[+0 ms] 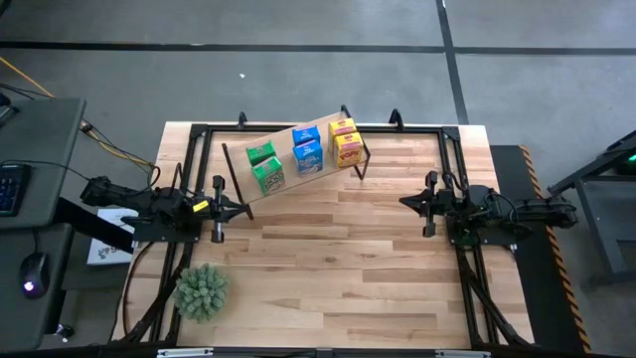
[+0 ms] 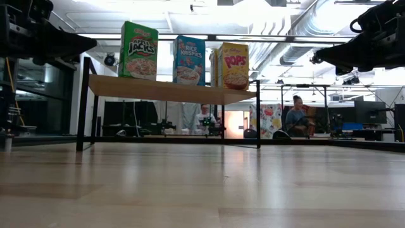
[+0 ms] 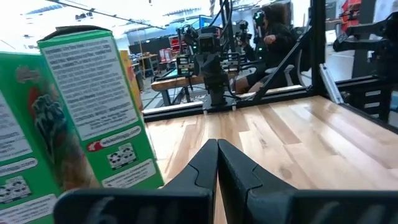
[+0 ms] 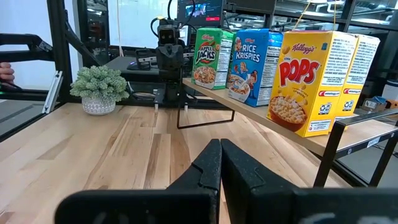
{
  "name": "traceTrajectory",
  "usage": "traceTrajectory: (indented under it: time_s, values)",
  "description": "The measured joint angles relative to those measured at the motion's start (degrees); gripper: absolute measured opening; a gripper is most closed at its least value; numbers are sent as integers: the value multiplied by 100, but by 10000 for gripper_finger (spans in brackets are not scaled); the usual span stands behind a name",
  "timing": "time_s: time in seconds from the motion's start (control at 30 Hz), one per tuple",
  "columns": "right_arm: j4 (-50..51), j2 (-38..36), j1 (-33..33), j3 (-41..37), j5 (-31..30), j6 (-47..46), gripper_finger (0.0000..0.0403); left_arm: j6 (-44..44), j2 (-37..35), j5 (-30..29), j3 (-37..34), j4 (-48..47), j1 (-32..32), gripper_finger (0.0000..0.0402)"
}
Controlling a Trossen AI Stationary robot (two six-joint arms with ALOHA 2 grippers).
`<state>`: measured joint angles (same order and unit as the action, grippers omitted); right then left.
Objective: Stack cereal on shelf
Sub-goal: Return to Home Position
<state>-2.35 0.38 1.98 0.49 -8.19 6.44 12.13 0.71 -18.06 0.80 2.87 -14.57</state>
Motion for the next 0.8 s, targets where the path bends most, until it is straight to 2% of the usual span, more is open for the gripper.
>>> traceTrajectory:
  time_s: [0.07,0.23,0.47,0.8]
  values:
    - [0,0,0,0,0,-1,0,-68,3,-19,0,-2,51,3]
    - [0,0,0,0,0,-1,0,-890,46,176,2,-5,383,3]
    - [0,2,0,-2,0,-1,0,-1592,63,739,0,-65,893,3]
    - [0,2,0,-2,-1,-1,0,-1654,63,819,-2,-81,1049,3]
